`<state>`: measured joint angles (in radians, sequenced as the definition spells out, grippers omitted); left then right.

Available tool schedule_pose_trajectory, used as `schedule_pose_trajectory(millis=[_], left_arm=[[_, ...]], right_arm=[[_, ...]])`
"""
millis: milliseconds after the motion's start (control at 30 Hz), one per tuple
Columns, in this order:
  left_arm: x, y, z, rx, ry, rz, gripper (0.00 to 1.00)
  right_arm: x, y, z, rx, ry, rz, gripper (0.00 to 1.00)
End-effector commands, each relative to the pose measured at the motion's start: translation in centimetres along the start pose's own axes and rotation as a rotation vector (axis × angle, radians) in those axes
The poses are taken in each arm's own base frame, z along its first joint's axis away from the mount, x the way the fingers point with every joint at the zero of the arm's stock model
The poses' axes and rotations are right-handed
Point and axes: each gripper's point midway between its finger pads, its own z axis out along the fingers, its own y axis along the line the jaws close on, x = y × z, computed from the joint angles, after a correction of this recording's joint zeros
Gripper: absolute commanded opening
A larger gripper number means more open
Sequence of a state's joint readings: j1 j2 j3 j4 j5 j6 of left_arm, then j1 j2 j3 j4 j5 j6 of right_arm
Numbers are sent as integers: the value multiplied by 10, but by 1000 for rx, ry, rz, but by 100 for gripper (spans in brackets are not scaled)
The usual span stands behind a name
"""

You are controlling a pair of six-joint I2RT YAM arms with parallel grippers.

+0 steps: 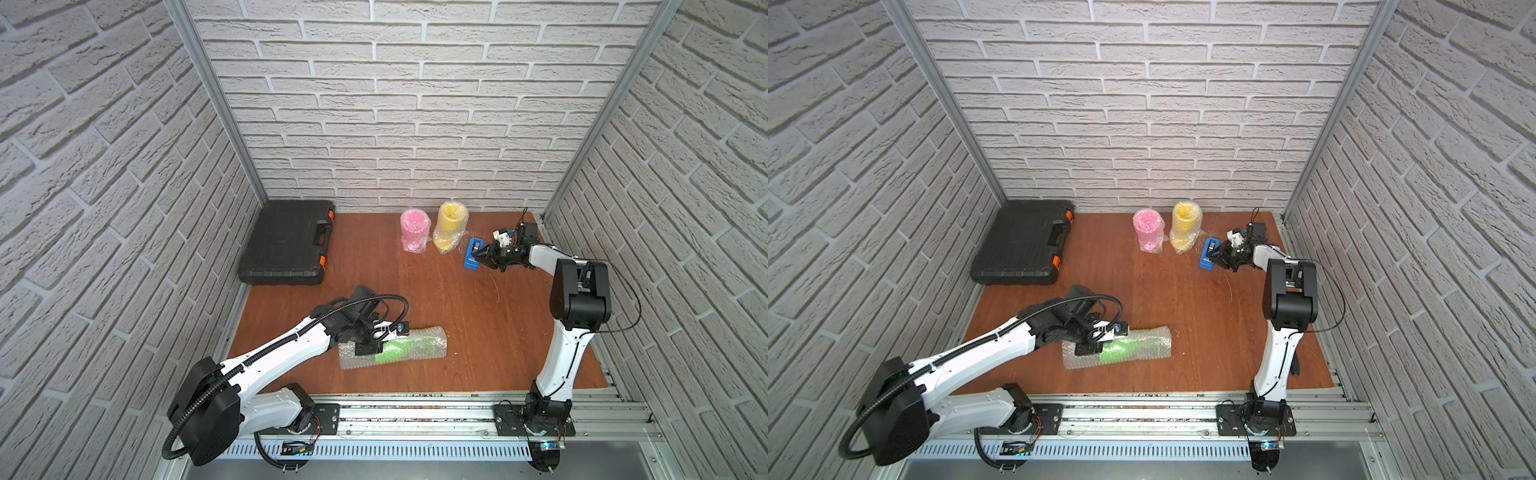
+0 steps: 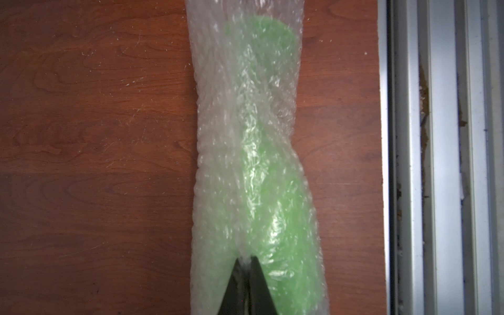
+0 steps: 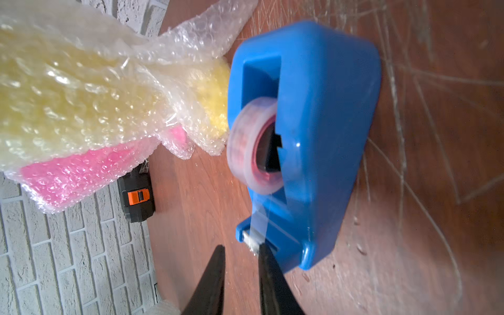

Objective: Wrap wine glasses in bubble wrap
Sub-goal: Pull the tape from the tape cutter.

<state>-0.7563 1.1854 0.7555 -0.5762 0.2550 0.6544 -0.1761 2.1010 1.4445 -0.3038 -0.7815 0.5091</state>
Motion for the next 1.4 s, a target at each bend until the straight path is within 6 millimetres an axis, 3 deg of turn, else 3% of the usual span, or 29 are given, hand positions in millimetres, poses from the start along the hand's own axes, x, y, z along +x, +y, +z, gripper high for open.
schedule_pose_trajectory(millis=[0, 200, 433, 800, 1367], left_arm=[[26, -20, 6, 74, 108, -21, 7], [28, -20, 6, 72, 114, -21, 7], [29, -20, 6, 71, 116, -21, 7], [30, -21, 8, 81, 124, -26, 7], [30, -21, 9, 84, 127, -27, 7]], right_arm=[[-11, -1, 1, 7, -10, 5, 24], [-10, -13, 12, 19, 17, 28, 22], [-20, -13, -5, 44, -38, 18, 24], [-22, -13, -11, 60, -60, -4, 27], [-7, -11, 23, -18, 58, 30, 25]])
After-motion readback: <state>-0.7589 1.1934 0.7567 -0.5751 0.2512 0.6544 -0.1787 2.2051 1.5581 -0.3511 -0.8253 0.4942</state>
